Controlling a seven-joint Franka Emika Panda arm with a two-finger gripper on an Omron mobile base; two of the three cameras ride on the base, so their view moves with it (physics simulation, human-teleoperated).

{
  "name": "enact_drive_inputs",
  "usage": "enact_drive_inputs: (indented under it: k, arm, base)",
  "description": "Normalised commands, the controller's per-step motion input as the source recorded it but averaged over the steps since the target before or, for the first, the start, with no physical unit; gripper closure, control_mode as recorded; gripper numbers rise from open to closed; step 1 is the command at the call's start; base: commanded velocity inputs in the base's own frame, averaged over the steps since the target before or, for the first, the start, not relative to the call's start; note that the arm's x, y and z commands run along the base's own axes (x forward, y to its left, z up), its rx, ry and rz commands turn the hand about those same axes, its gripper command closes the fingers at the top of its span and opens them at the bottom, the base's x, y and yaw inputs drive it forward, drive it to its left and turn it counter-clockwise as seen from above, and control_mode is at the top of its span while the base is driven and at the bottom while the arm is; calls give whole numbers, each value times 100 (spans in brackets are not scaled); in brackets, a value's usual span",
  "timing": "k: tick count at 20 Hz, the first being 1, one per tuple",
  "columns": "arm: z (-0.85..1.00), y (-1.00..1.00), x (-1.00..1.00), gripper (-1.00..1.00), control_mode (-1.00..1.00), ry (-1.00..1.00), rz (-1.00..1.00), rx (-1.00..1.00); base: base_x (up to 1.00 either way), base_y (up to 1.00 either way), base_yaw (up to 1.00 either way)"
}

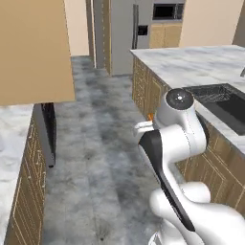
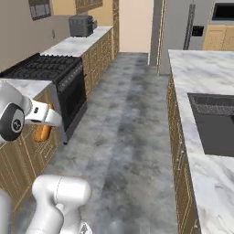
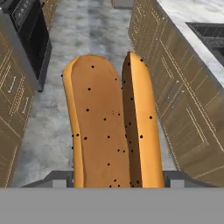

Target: Move the hot dog bun to the plate on the dining table and place the condiment next to that plate. Then navigate to the fridge and take the sausage and place it on the plate as well.

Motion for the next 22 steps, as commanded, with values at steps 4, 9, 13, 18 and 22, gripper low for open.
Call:
enact_drive_inputs:
  k: [4, 9, 13, 18, 22]
  arm:
    - [0, 0, 0, 100, 100, 0, 0, 0]
    - [0, 0, 0, 100, 100, 0, 0, 0]
    - [0, 0, 0, 100, 100, 0, 0, 0]
    - [0, 0, 0, 100, 100, 0, 0, 0]
    - [0, 0, 0, 100, 100, 0, 0, 0]
  base:
    - [-69, -4, -68]
    - [-81, -1, -64]
    - [-80, -13, -61]
    - [-81, -50, -51]
    - [-74, -77, -44]
